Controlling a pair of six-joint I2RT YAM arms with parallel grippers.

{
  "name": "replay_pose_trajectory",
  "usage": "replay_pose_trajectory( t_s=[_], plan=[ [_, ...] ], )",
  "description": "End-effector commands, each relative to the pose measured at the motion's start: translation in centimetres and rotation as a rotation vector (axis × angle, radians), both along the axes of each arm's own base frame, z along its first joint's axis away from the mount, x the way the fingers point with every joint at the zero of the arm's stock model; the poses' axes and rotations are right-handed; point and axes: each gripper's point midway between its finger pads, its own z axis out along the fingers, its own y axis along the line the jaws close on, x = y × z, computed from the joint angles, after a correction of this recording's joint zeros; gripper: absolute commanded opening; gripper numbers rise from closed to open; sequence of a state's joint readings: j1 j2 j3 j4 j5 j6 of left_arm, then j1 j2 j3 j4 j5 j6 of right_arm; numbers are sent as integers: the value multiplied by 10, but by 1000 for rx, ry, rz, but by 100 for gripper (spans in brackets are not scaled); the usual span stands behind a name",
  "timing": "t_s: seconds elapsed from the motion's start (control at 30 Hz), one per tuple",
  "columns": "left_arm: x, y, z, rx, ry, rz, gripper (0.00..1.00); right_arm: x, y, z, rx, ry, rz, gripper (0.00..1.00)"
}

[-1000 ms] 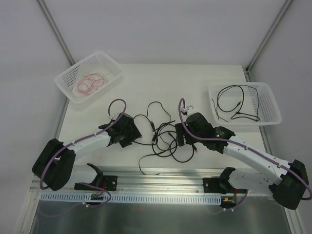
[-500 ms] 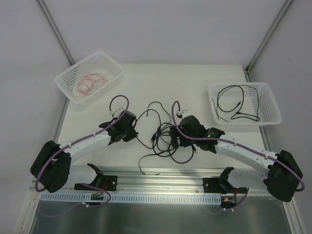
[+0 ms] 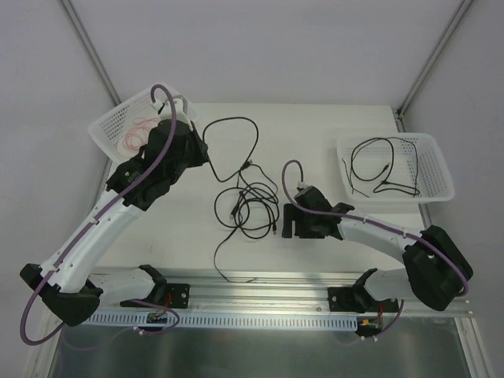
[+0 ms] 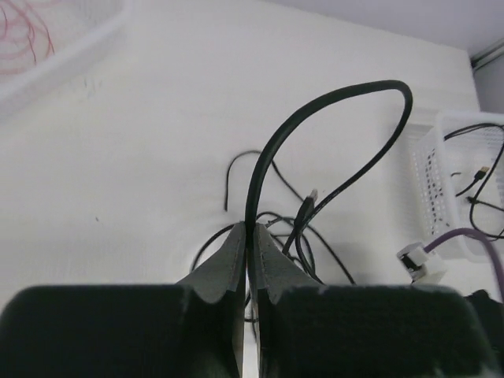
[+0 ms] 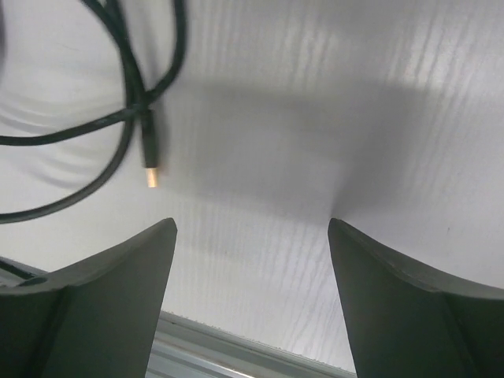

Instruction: Untangle the cables

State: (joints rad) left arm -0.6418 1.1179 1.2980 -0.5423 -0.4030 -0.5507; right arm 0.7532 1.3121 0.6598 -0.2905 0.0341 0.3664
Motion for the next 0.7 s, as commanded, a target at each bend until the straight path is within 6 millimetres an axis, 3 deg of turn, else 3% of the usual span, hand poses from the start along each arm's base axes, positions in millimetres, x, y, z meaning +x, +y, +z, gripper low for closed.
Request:
replay_pose_trajectory(
  t_s=[0.0,0.07,0.1,0.2,0.43,0.6,0.67],
  plan=[
    [-2,9,66,99,-122,-66,0,0,-2,-8,24,44,-61,82],
    [-3,6,81,109,-131,-96,0,-3,2,-7,51,59,-45,81],
    [-5,5,104,95,-176,-118,0,-2,3,-4,58,49,-35,80],
    [-9,-2,125,87,-205,-176,0,3,7,12,85,-1,-7,78],
    [-13,-7,120,79,-178,-206,0,14,5,73,122,-204,105,77],
    [-22,-17,124,10,-169,-251,0,13,30,145,314,-465,287,79],
    [-26,-16,125,-4,-170,-253,0,13,37,162,334,-540,351,79]
  ],
)
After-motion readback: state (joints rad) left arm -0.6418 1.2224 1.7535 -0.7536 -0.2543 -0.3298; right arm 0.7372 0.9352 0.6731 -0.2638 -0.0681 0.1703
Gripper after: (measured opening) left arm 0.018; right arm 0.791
